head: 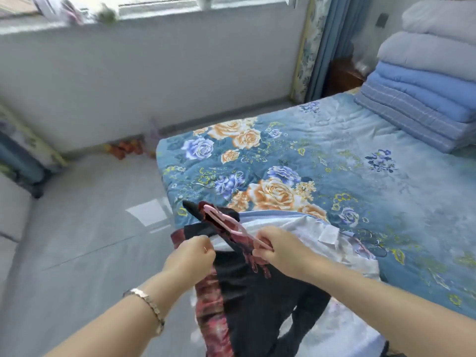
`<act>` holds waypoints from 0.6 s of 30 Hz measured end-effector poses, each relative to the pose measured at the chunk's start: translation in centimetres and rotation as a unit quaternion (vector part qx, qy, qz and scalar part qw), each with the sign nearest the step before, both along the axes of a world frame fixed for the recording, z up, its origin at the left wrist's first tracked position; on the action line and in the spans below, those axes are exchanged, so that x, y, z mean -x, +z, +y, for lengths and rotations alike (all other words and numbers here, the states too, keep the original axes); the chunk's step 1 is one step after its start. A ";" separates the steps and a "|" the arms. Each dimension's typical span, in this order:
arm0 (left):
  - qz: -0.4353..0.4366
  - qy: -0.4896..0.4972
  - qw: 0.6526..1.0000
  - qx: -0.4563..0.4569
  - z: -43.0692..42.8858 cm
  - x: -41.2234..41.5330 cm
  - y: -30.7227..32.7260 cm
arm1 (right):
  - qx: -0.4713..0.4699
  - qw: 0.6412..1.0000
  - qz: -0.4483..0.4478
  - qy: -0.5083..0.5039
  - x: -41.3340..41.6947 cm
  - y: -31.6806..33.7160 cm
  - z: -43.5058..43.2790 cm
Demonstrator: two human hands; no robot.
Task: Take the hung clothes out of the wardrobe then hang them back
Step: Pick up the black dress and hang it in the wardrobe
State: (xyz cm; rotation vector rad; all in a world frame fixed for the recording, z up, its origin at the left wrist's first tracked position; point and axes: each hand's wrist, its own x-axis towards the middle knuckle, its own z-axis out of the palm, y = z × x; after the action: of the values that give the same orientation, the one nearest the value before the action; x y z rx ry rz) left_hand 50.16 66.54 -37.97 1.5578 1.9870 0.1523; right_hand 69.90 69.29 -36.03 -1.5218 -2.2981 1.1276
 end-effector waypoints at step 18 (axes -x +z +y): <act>0.106 0.380 0.910 -0.130 -39.7 32.1 22.8 | -0.071 0.945 0.100 0.303 36.0 28.0 -28.7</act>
State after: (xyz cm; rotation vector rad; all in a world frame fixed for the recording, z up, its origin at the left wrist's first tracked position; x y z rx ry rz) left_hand 18.03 26.81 -15.18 0.8737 2.7514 0.5981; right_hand 33.90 40.60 -8.03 -0.6144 -2.6972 1.1326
